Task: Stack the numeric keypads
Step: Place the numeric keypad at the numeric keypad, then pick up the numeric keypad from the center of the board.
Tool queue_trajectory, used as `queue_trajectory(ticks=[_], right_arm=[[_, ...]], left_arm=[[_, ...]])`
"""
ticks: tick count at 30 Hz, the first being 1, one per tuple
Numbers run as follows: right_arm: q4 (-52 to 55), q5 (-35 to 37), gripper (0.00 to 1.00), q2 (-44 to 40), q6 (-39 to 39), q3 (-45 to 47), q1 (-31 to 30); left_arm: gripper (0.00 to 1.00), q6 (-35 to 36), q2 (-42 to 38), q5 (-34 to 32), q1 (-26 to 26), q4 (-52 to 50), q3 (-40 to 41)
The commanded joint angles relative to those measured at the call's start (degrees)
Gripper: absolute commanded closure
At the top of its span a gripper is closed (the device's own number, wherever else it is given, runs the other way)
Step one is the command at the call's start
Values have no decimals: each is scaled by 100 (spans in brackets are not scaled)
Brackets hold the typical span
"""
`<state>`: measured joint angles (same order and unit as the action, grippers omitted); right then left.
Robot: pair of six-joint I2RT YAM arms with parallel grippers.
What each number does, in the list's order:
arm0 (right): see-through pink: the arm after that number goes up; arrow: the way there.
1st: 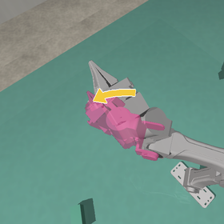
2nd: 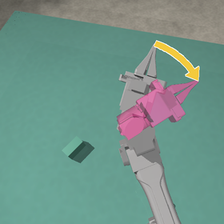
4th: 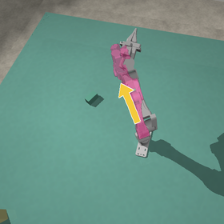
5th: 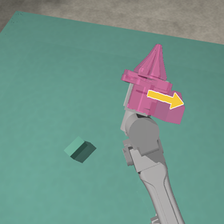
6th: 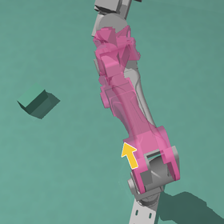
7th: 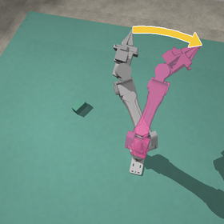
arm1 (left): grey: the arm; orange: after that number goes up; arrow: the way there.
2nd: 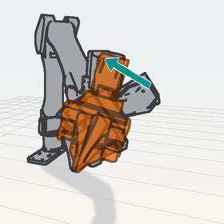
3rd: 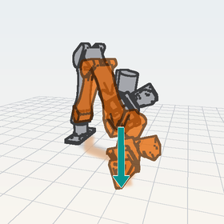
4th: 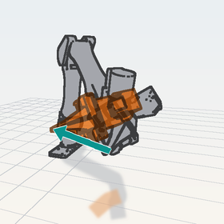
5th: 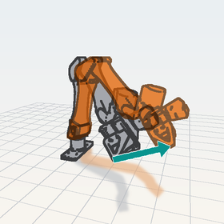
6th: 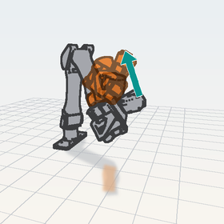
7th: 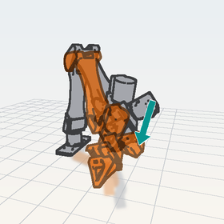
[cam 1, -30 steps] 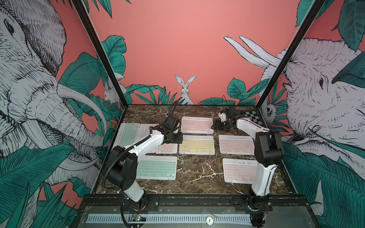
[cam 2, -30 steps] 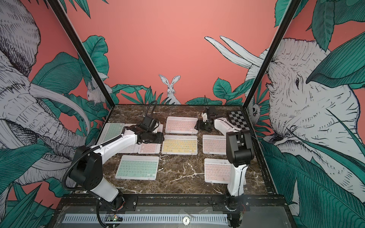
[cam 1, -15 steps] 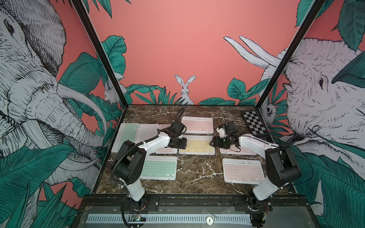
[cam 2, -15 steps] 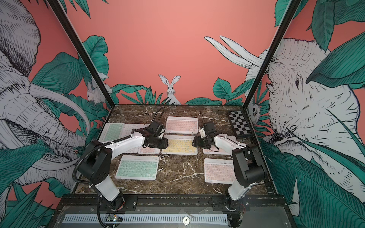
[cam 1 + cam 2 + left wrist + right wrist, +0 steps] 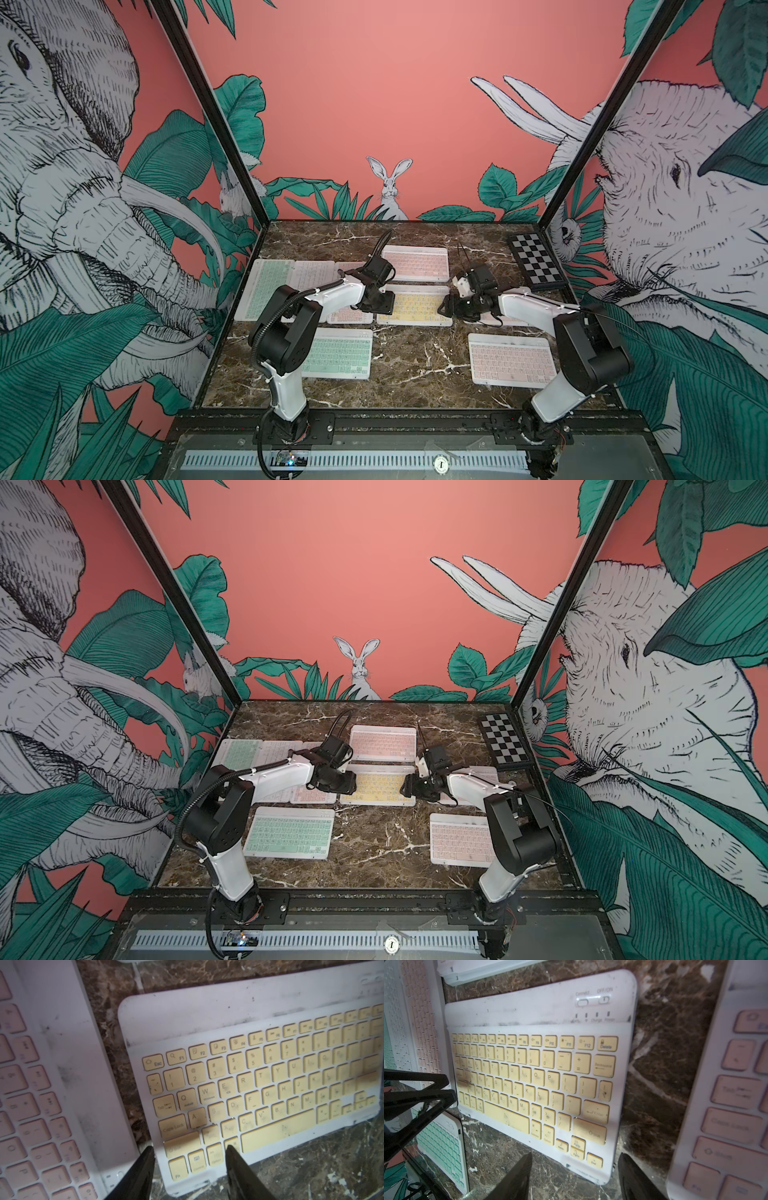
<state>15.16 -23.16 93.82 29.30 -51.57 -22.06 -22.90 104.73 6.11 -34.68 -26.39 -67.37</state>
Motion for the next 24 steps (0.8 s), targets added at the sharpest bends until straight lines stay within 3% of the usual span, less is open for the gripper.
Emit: queue_trajectory(ticks=[1, 24], right_arm=[[-165, 51, 35, 22, 106, 29, -69], [-231, 77, 35, 296, 208, 9, -105]], left_arm=[[43, -66, 30, -183, -12, -31, -149], [43, 72, 226, -547, -8, -324, -322]])
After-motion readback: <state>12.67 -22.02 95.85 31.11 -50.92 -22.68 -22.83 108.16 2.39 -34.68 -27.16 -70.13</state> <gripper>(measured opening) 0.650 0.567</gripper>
